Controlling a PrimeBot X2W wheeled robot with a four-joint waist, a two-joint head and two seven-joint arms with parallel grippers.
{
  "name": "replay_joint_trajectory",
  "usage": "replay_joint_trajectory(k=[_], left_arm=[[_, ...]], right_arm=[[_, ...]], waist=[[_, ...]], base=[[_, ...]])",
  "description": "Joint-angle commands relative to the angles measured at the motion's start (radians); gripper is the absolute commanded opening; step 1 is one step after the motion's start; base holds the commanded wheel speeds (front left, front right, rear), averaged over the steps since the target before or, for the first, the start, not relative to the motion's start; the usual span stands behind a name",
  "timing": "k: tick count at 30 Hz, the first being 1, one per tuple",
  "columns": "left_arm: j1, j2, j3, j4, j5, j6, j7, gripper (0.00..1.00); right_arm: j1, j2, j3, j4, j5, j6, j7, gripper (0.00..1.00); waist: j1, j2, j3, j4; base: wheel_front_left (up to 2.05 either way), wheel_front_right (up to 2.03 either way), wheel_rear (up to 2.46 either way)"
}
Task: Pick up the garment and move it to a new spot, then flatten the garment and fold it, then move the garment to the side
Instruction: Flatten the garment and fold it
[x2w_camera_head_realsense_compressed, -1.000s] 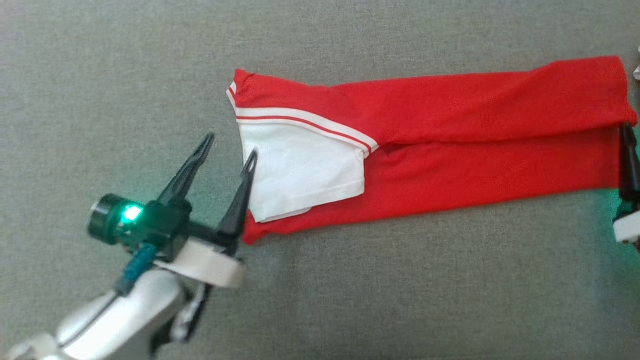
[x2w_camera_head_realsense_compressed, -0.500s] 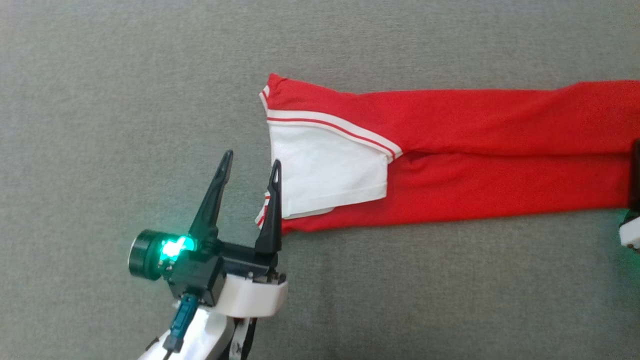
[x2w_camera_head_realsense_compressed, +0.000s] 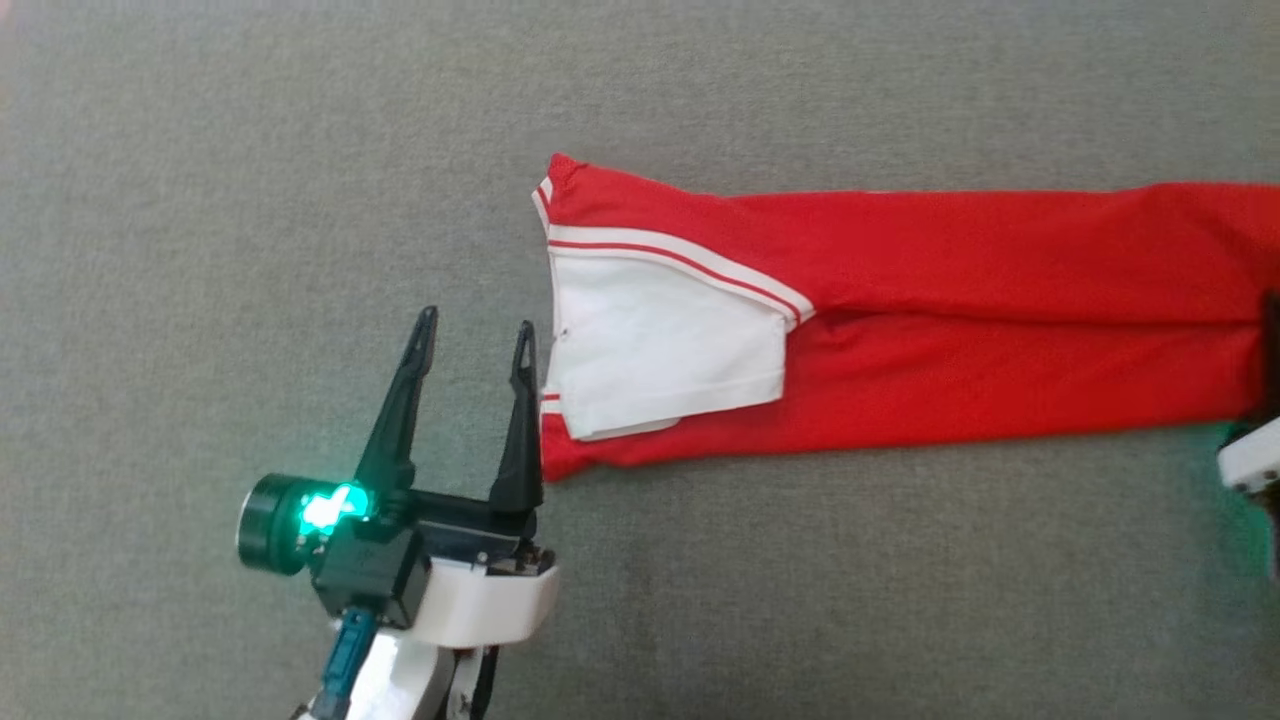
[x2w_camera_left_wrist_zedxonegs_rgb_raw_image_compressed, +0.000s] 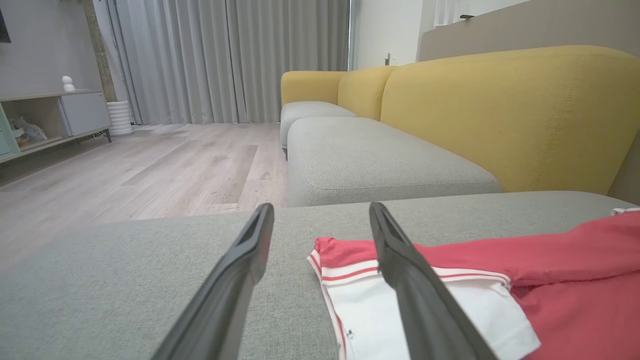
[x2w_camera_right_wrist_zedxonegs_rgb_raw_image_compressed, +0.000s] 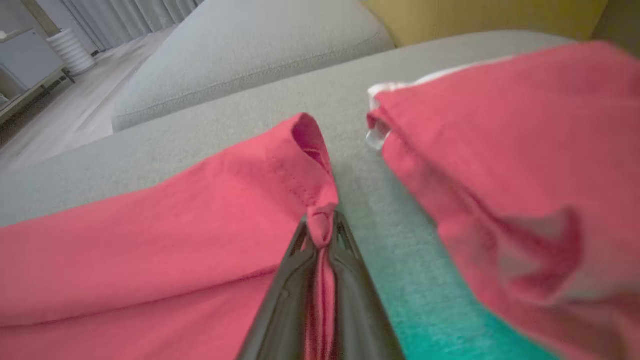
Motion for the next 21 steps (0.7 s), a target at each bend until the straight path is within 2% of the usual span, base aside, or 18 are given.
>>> replay_joint_trajectory(k=[1, 7, 11, 15, 21], left_arm=[[0.005, -0.001, 0.048, -0.023, 0.018, -0.007, -0.005, 1.0], [0.034, -0.024, 0.098, -0.006, 0.054, -0.04, -0.005, 1.0], [0.047, -0.039, 0.12, 0.01, 0.067, -0.066, -0.005, 1.0], [0.05, -0.051, 0.126, 0.026, 0.076, -0.088, -0.005, 1.0], [0.062, -0.075, 0.147, 0.044, 0.078, -0.12, -0.005, 1.0]], right_arm=[[0.005, -0.064, -0.003, -0.038, -0.001, -0.001, -0.017, 0.0], [-0.011, -0.169, -0.068, -0.111, -0.001, -0.001, 0.008, 0.0], [-0.014, -0.188, -0.085, -0.21, -0.001, -0.001, 0.069, 0.0], [0.001, -0.144, -0.076, -0.326, 0.026, -0.001, 0.121, 0.0], [0.052, 0.042, -0.04, -0.578, 0.056, -0.001, 0.243, 0.0]], waist=[[0.0, -0.0001, -0.01, -0.011], [0.0, -0.0001, -0.039, -0.039], [0.0, -0.0001, -0.057, -0.043], [0.0, -0.0001, -0.068, -0.033], [0.0, -0.0001, -0.08, -0.003]], base=[[0.0, 0.0, 0.0], [0.0, 0.0, 0.0], [0.0, 0.0, 0.0], [0.0, 0.0, 0.0], [0.0, 0.0, 0.0]])
